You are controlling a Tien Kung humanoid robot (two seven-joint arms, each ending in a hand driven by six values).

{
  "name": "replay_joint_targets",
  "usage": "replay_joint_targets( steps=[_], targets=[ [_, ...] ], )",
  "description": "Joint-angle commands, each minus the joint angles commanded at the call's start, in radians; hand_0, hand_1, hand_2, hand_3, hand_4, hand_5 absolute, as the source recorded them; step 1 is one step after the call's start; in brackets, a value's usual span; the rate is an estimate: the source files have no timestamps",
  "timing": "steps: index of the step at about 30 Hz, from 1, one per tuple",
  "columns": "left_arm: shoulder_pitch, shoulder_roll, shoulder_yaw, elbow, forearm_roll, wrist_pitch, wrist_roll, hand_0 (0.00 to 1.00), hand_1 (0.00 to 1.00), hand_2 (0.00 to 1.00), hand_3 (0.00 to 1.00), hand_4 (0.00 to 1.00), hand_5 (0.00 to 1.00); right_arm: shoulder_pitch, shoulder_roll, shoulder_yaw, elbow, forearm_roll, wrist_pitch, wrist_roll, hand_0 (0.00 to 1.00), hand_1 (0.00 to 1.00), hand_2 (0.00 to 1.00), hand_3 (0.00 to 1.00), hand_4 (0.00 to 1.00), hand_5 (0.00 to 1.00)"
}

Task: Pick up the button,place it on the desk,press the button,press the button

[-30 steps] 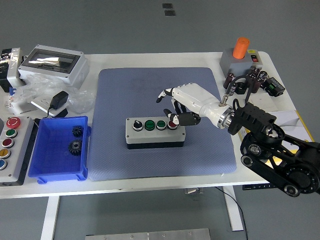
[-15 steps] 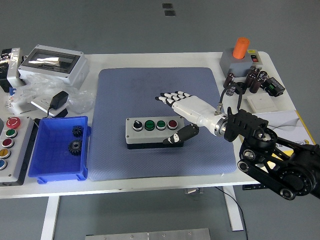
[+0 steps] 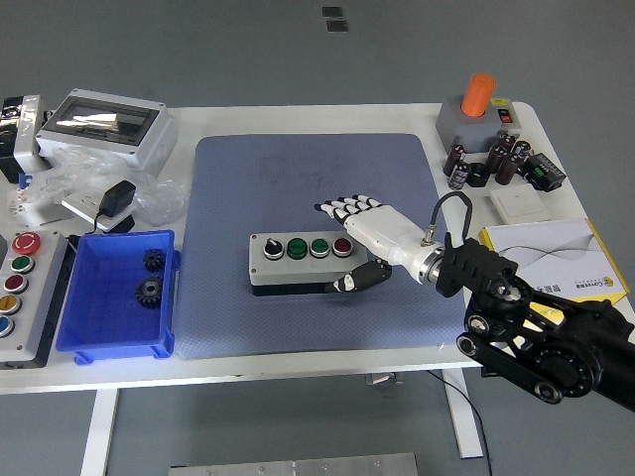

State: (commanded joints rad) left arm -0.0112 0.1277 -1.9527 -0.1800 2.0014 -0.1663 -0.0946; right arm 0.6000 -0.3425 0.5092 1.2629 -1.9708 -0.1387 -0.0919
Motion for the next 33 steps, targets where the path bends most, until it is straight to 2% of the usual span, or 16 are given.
replay_joint_targets(
  steps=[5,6,11,12,17,18,21,23,24,29,30,33],
  targets=[
    [-0.001,0.000,0.000,0.000,0.001,0.000,-0.001,0.745,0.753,0.641,0.655,0.870,0.502,-0.005,0.003,-0.022,-0.016,0.002,-0.016,-0.007,0.753,0.758,0.804,0.998,0.992,0.309],
    [-0.001,-0.001,0.000,0.000,0.001,0.000,-0.001,0.746,0.753,0.641,0.654,0.867,0.499,-0.006,0.004,-0.026,-0.020,0.004,-0.018,-0.007,0.320,0.504,0.599,0.804,0.926,0.232],
    [-0.001,-0.001,0.000,0.000,0.001,0.000,-0.002,0.746,0.753,0.641,0.654,0.867,0.499,-0.010,0.007,-0.037,-0.031,0.012,-0.030,-0.005,0.320,0.504,0.599,0.804,0.926,0.232],
    [-0.002,0.000,0.000,0.000,0.001,0.000,-0.002,0.746,0.751,0.640,0.653,0.860,0.498,-0.010,0.007,-0.039,-0.032,0.014,-0.035,-0.005,0.167,0.359,0.464,0.679,0.854,0.155],
    [-0.002,0.002,0.002,0.000,0.000,0.001,-0.004,0.746,0.751,0.640,0.653,0.860,0.498,-0.014,0.011,-0.044,-0.038,0.036,-0.084,0.006,0.167,0.359,0.464,0.679,0.854,0.155],
    [-0.002,0.002,0.002,0.000,0.000,0.001,-0.004,0.746,0.752,0.640,0.653,0.856,0.499,-0.015,0.013,-0.044,-0.040,0.044,-0.100,0.008,0.110,0.296,0.408,0.607,0.833,0.146],
    [0.000,0.003,0.001,0.000,0.002,0.000,-0.005,0.746,0.752,0.640,0.653,0.856,0.499,-0.015,0.022,-0.028,-0.053,0.077,-0.141,0.011,0.110,0.296,0.408,0.607,0.833,0.146],
    [0.000,0.004,0.000,0.000,0.004,0.000,-0.006,0.746,0.752,0.640,0.653,0.856,0.499,-0.012,0.034,-0.003,-0.071,0.099,-0.169,0.004,0.110,0.296,0.408,0.607,0.833,0.146],
    [0.001,0.004,0.000,0.000,0.005,0.000,-0.006,0.746,0.753,0.641,0.654,0.852,0.500,-0.010,0.040,0.008,-0.079,0.108,-0.177,0.000,0.056,0.256,0.360,0.532,0.817,0.149],
    [-0.002,0.004,-0.003,0.000,0.009,0.000,-0.007,0.746,0.753,0.641,0.654,0.852,0.500,0.003,0.078,0.070,-0.151,0.148,-0.226,-0.043,0.056,0.256,0.360,0.532,0.817,0.149],
    [-0.002,0.003,-0.003,0.000,0.009,0.000,-0.007,0.746,0.753,0.642,0.656,0.855,0.506,0.007,0.085,0.078,-0.167,0.152,-0.235,-0.051,0.039,0.230,0.318,0.457,0.780,0.287],
    [-0.003,0.002,-0.002,0.000,0.009,0.000,-0.006,0.746,0.753,0.642,0.656,0.855,0.506,0.016,0.110,0.103,-0.223,0.164,-0.260,-0.075,0.039,0.230,0.318,0.457,0.780,0.287]
  ],
)
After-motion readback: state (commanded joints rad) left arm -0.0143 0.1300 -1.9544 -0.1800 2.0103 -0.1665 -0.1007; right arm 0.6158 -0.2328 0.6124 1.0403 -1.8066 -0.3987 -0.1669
